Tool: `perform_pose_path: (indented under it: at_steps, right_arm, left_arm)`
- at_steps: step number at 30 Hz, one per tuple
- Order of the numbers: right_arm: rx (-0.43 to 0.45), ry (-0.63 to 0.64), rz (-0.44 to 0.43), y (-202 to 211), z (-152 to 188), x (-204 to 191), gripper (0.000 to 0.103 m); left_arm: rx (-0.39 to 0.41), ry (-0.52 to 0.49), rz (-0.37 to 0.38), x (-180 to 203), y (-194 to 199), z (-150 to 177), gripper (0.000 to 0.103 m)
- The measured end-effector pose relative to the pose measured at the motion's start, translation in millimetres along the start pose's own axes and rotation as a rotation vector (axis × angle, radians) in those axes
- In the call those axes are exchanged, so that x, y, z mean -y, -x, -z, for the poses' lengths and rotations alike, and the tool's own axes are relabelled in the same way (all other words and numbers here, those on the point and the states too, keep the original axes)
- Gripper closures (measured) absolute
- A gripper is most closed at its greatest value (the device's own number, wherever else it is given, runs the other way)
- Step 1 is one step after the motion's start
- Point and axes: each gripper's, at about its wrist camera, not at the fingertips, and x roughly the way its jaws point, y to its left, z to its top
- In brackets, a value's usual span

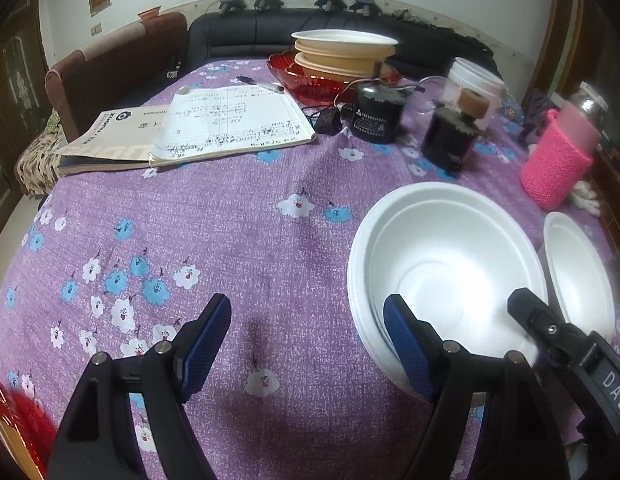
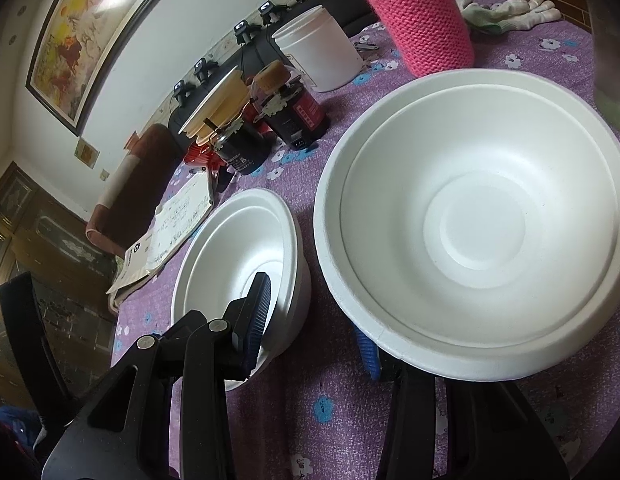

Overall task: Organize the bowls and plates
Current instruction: 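Grasp the large white paper bowl rim with the left gripper while the right gripper holds the small bowl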

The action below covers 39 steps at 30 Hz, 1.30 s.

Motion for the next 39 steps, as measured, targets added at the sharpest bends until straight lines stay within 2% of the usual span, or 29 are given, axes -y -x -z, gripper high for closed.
perform_pose_path:
  at_steps: [6,15,23,29,31,33,37,39]
  right_arm:
    - [0.001,0.017,0.002,0.1,1.4,-3.2,0.069]
    - [0.013,0.076,0.005,1.1,4.2,-12.7,0.089]
    - [0.025,0.116,0.015,3.3,7.5,-19.0,0.091]
    - [0.035,0.141,0.012,5.9,9.2,-23.1,0.093]
    - [0.034,0.141,0.003,7.8,10.4,-24.1,0.094]
    - [0.018,0.131,-0.017,8.7,11.3,-24.1,0.095]
    - [-0.009,0.122,-0.041,10.6,15.3,-27.8,0.095]
    - [-0.024,0.121,-0.048,10.7,18.2,-29.0,0.095]
  left_arm:
    - [-0.01,-0.004,0.0,0.6,-2.4,1.2,0.024]
    - [-0.015,-0.008,-0.003,1.4,-5.2,3.1,0.024]
    - [-0.026,-0.005,-0.015,1.7,-10.0,5.3,0.026]
    - [-0.026,-0.019,0.008,4.2,-5.8,9.6,0.041]
    - [-0.026,-0.02,0.024,4.0,-3.3,11.3,0.051]
    - [-0.026,-0.021,0.033,4.0,-1.1,13.5,0.057]
    - [-0.018,-0.022,0.031,3.6,5.8,18.1,0.074]
    - [-0.007,-0.018,0.021,1.7,9.5,20.4,0.077]
